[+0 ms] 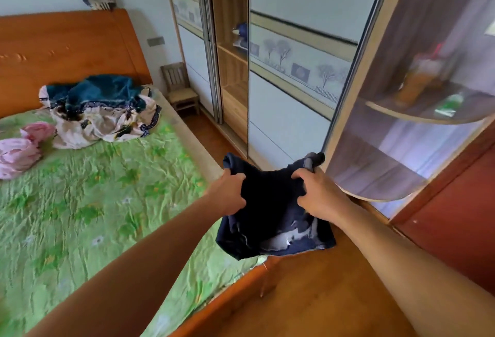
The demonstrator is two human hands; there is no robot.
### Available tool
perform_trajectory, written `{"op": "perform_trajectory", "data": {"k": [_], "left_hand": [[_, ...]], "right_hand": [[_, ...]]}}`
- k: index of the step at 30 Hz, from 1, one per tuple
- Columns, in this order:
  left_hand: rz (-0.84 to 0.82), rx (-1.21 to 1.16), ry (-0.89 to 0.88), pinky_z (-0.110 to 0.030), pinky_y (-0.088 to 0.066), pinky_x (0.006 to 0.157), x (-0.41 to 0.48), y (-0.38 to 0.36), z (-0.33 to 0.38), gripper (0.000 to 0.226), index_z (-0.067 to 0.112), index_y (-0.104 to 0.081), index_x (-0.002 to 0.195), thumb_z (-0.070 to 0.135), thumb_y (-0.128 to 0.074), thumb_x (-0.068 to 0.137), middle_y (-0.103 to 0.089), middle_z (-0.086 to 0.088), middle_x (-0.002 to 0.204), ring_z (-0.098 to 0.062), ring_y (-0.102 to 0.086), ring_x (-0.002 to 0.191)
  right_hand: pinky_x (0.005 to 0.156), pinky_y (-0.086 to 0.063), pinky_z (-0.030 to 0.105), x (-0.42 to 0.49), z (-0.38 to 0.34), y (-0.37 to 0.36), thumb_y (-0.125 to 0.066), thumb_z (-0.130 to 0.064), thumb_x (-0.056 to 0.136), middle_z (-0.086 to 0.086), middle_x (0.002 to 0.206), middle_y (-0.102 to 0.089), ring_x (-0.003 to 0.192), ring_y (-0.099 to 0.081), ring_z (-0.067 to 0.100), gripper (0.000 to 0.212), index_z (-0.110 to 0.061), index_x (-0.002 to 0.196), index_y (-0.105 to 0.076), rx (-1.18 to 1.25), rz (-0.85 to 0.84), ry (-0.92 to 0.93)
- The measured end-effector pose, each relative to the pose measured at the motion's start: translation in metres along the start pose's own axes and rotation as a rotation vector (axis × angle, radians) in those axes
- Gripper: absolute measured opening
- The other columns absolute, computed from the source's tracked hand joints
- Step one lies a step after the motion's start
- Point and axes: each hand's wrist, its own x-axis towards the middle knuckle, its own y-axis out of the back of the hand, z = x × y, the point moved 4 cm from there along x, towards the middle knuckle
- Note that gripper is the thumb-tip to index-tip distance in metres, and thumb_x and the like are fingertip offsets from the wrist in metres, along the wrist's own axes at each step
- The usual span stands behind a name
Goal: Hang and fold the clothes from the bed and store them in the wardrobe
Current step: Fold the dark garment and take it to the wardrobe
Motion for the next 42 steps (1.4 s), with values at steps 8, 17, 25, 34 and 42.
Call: {"op": "perform_trajectory", "data": {"k": [8,17,25,34,42], "left_hand": [[0.005,-0.033,0.048,-0.048,-0.05,0.095,0.07,-0.006,0.072,0.053,0.012,-0.046,0.136,0.019,-0.063,0.086,-0.041,-0.018,0.131,-0.038,-0.056,0.109],[0.069,-0.074,0.198,-0.046,-0.052,0.087,0.172,0.011,0.047,0.05,0.013,-0.049,0.132,0.019,-0.061,0.084,-0.041,-0.017,0.127,-0.037,-0.057,0.101],[0.099,-0.053,0.302,-0.048,-0.053,0.084,0.266,0.044,0.027,0.05,0.014,-0.049,0.131,0.018,-0.062,0.083,-0.04,-0.017,0.129,-0.037,-0.058,0.1],[0.104,0.003,0.427,-0.043,-0.049,0.074,0.317,0.07,0.031,0.043,0.013,-0.049,0.127,0.018,-0.06,0.085,-0.038,-0.018,0.132,-0.036,-0.056,0.089],[0.124,0.0,0.541,-0.047,-0.054,0.085,0.351,0.101,0.014,0.053,0.016,-0.046,0.137,0.019,-0.061,0.087,-0.037,-0.019,0.137,-0.04,-0.06,0.1]], "right_hand": [[0.077,-0.051,0.039,0.044,0.086,0.044,-0.062,-0.012,0.086,0.01,0.133,-0.042,0.1,-0.057,0.031,0.055,-0.03,0.136,-0.047,0.021,-0.003,0.067],[0.069,-0.04,0.033,0.179,0.079,0.051,-0.061,-0.014,0.087,0.01,0.13,-0.043,0.095,-0.055,0.028,0.054,-0.032,0.135,-0.045,-0.044,-0.089,0.227],[0.08,-0.048,0.036,0.299,0.084,0.079,-0.059,-0.011,0.088,0.015,0.14,-0.037,0.102,-0.059,0.033,0.059,-0.025,0.142,-0.041,-0.169,-0.135,0.246],[0.082,-0.053,0.043,0.382,0.082,0.091,-0.057,-0.008,0.087,0.019,0.133,-0.039,0.091,-0.06,0.034,0.05,-0.018,0.134,-0.045,-0.232,-0.181,0.358],[0.085,-0.054,0.044,0.441,0.051,0.104,-0.054,-0.006,0.09,0.021,0.134,-0.039,0.092,-0.06,0.034,0.049,-0.015,0.137,-0.044,-0.232,-0.178,0.448]]}}
